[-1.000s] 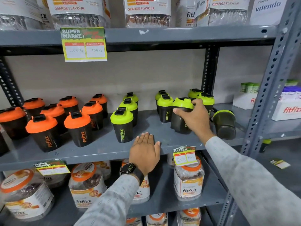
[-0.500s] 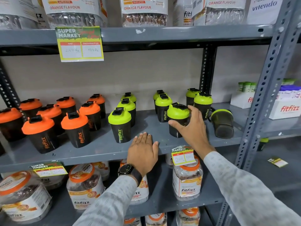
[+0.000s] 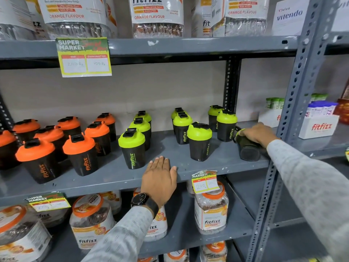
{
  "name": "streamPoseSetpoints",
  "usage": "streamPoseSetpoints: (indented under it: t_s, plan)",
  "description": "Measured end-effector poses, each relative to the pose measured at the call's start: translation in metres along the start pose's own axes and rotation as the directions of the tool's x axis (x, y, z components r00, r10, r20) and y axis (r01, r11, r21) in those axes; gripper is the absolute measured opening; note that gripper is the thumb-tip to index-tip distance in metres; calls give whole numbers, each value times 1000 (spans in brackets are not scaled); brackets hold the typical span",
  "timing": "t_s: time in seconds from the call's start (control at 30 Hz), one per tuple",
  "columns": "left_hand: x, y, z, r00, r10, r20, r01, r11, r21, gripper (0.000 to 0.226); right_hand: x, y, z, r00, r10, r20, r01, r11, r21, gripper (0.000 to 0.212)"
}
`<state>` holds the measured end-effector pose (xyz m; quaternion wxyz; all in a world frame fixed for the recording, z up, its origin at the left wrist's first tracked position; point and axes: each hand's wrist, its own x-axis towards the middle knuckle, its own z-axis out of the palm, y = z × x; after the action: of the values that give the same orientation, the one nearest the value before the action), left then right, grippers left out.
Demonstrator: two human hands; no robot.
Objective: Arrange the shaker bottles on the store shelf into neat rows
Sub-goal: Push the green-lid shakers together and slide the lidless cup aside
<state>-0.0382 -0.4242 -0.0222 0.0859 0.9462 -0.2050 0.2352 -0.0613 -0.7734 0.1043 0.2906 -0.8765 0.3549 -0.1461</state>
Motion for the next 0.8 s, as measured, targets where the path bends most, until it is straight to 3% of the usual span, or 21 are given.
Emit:
streamPoseSetpoints:
  t_s: [0.07,0.17,0.27,0.4,0.57,0.8]
  plan:
    - [0,0,0,1000,3,-1,-3,1000,0,66,1,9,5,991,58,123,-74,989,130,67]
    - [0,-1,0,1000,6,0,-6,1000,0,65,11,23,15,986,66,153,-109,949,296,91]
    - [0,-1,0,1000,10,6,-10,1000,9,64,0,18,10,998,52,42,-64,922,382,93]
    - [0,0,2,1000,11,-14,-11,1000,16,60,-18,5,3,979,-65,-194,151,868,473,99]
    - [0,-1,3,999,15,-40,-15,1000,11,59,-34,-1,16,890,-207,-407,392,804,448,91]
    - [0,-2,4,998,21,-65,-21,1000,-7,66,-49,13,48,848,-266,-458,431,848,307,93]
